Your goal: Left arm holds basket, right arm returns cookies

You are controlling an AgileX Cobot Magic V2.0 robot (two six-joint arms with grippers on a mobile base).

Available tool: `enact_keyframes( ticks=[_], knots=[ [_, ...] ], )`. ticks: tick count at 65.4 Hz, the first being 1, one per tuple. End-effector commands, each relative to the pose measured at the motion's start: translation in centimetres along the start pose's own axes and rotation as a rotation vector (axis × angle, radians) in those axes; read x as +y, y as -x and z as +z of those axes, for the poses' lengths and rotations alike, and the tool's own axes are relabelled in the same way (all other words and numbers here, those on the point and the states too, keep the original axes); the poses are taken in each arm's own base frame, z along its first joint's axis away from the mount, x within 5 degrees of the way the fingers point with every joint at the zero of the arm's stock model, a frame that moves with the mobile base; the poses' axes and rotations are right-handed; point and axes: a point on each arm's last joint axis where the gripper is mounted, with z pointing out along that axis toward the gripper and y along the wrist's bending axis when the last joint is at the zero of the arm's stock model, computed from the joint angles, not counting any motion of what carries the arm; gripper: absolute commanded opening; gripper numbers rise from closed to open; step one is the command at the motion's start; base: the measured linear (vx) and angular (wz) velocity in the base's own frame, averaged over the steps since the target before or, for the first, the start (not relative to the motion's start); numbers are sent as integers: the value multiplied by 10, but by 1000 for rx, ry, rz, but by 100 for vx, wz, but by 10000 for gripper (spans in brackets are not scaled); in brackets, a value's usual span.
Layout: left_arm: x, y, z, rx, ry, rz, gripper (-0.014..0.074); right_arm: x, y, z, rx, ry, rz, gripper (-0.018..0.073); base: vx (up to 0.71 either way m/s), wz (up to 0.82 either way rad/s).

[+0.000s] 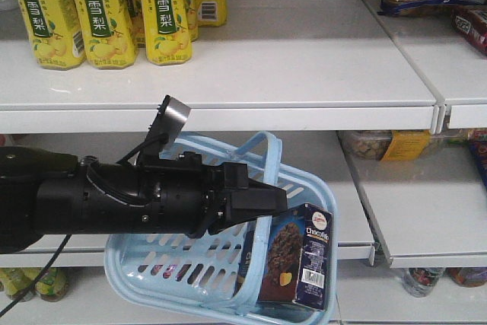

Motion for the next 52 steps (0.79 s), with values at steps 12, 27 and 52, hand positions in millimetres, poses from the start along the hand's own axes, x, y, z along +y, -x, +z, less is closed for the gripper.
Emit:
enact_keyframes(
  ticks=[12,27,52],
  knots=[
    [-28,8,-10,-51,-128,1,-3,0,1,-1,-66,0,-17,-11,4,1],
    [-28,8,-10,-51,-128,1,-3,0,1,-1,-66,0,-17,-11,6,0],
    [-28,8,-10,-51,-128,1,-3,0,1,-1,-65,0,-17,-11,2,2]
  ],
)
